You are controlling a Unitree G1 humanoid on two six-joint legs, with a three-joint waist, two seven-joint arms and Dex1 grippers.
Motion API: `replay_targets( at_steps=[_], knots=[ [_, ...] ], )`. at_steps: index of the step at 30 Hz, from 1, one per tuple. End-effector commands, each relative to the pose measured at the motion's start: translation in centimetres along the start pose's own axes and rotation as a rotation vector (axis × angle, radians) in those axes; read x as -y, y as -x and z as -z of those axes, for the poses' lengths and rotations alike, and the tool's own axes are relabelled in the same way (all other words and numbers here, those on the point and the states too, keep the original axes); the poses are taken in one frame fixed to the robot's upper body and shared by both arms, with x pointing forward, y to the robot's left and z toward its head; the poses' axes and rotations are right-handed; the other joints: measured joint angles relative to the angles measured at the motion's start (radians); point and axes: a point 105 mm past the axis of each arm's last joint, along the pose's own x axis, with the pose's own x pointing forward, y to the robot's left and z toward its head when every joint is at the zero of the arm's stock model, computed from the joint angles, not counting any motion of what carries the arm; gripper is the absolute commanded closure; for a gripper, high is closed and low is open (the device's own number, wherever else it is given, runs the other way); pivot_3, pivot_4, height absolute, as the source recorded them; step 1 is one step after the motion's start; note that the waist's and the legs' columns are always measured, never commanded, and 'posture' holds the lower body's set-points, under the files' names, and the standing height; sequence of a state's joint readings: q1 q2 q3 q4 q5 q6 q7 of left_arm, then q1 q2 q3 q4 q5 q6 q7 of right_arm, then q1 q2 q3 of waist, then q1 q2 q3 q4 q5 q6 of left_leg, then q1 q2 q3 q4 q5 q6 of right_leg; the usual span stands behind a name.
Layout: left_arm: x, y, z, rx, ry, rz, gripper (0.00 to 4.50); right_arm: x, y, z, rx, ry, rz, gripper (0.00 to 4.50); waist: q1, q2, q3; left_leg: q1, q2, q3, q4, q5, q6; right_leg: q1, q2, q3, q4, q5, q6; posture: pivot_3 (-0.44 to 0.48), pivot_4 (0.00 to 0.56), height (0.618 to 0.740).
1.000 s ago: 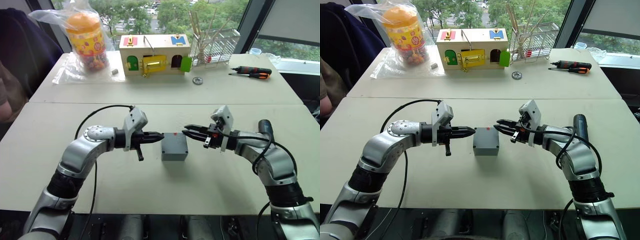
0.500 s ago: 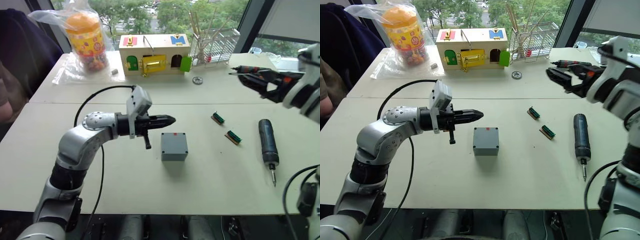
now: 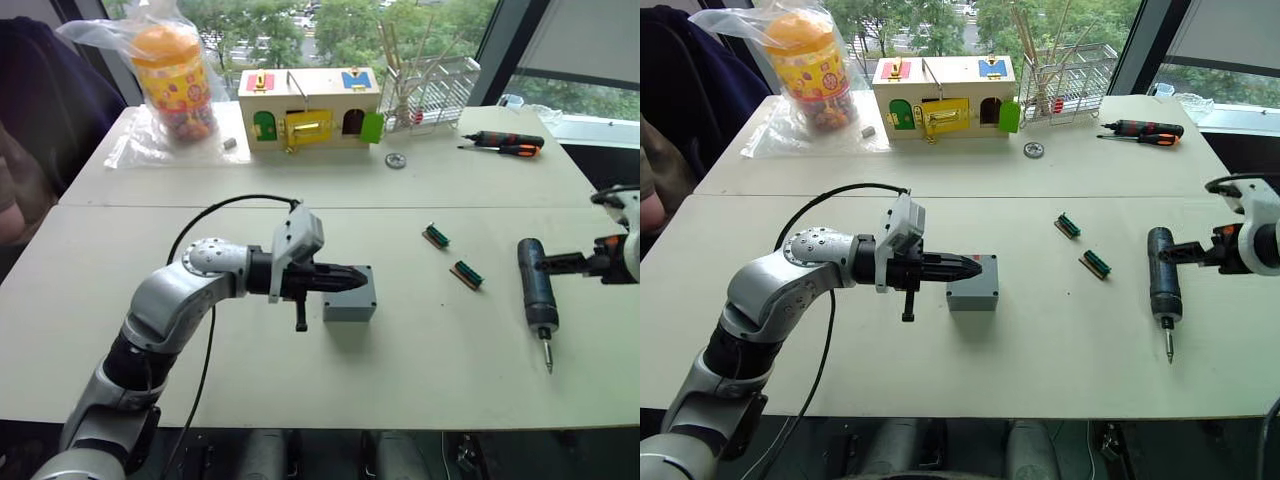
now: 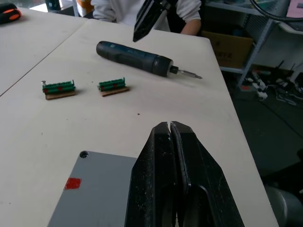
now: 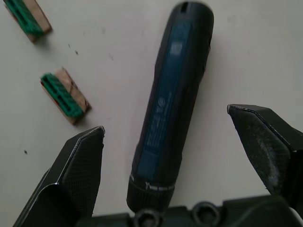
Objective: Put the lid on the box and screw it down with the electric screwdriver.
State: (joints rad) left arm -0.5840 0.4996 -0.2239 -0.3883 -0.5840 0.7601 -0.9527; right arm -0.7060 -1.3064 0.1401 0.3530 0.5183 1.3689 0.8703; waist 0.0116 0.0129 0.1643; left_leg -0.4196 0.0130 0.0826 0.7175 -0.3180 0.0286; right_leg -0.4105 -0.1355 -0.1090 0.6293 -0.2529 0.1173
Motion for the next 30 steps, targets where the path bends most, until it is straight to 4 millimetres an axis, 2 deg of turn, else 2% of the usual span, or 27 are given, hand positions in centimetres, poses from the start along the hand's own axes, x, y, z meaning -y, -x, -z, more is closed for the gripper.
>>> replay_targets(
  at_steps=[1,7,12,17,20,25,27,29,30],
  knots=[
    [1.1,-0.6,-0.3,0.015,-0.027,0.03,4.5,-0.1,0.4,0.0,-0.023,-0.046,-0.044,0.02,0.0,0.0,0.0,0.0,0.0,0.0,0.0,0.0,0.0,0.0,0.0,0.0,0.0,0.0,0.0,0.0,0.15,0.706],
    [1.4,-0.8,0.1,0.014,-0.022,0.021,4.5,-0.6,-1.0,0.8,-0.113,-0.049,-0.08,0.02,0.003,0.001,0.0,0.0,0.0,0.0,0.0,0.0,0.0,0.0,0.0,0.0,0.0,0.0,0.0,0.0,0.15,0.706],
    [1.6,-1.1,0.1,0.026,-0.015,0.032,4.5,-0.2,-2.3,1.6,-0.164,-0.045,-0.071,0.02,0.003,0.001,0.0,-0.001,-0.001,0.0,0.001,0.0,0.0,0.0,-0.001,-0.001,0.0,0.0,0.0,0.0,0.15,0.706],
    [1.1,-1.4,-0.2,0.062,0.0,0.007,4.5,0.4,-3.4,1.9,-0.177,-0.059,-0.057,0.02,0.001,0.001,0.0,0.0,0.0,0.0,0.001,0.0,0.0,0.0,0.0,-0.001,0.0,0.0,0.0,0.0,0.15,0.706],
    [1.1,-1.9,-0.2,0.075,0.004,0.006,4.5,0.6,-4.0,1.7,-0.17,-0.057,-0.047,0.71,0.002,0.0,0.0,0.0,0.0,0.0,0.001,0.0,-0.001,0.001,0.0,-0.001,0.0,0.0,0.0,0.0,0.15,0.706],
    [0.8,-2.1,0.0,0.081,0.009,-0.003,4.5,-0.1,-4.2,1.5,-0.169,-0.037,-0.09,2.63,0.001,0.001,0.0,0.0,0.0,0.0,0.001,0.0,-0.001,0.001,0.0,-0.001,0.0,0.0,0.0,0.0,0.15,0.706],
    [0.4,-1.8,0.2,0.074,0.007,-0.015,4.5,0.1,-4.1,1.4,-0.159,-0.039,-0.082,2.65,0.002,0.001,0.0,0.0,0.0,0.0,0.001,0.0,-0.001,0.001,0.0,-0.001,0.0,0.0,0.0,0.0,0.15,0.706],
    [-0.2,-1.4,0.6,0.048,-0.002,-0.039,4.5,0.6,-3.4,0.5,-0.1,-0.048,-0.053,2.65,0.001,0.001,0.0,0.0,0.0,0.0,0.001,0.0,-0.001,0.001,0.0,-0.001,0.0,0.0,0.0,0.0,0.15,0.706],
    [-0.8,-1.1,0.9,0.034,-0.008,-0.062,4.5,0.8,-2.7,-0.7,-0.039,-0.072,-0.05,2.65,0.001,0.001,0.0,0.0,0.0,0.0,0.001,0.0,-0.001,0.001,0.0,-0.001,0.0,0.0,0.0,0.0,0.15,0.706]
  ],
)
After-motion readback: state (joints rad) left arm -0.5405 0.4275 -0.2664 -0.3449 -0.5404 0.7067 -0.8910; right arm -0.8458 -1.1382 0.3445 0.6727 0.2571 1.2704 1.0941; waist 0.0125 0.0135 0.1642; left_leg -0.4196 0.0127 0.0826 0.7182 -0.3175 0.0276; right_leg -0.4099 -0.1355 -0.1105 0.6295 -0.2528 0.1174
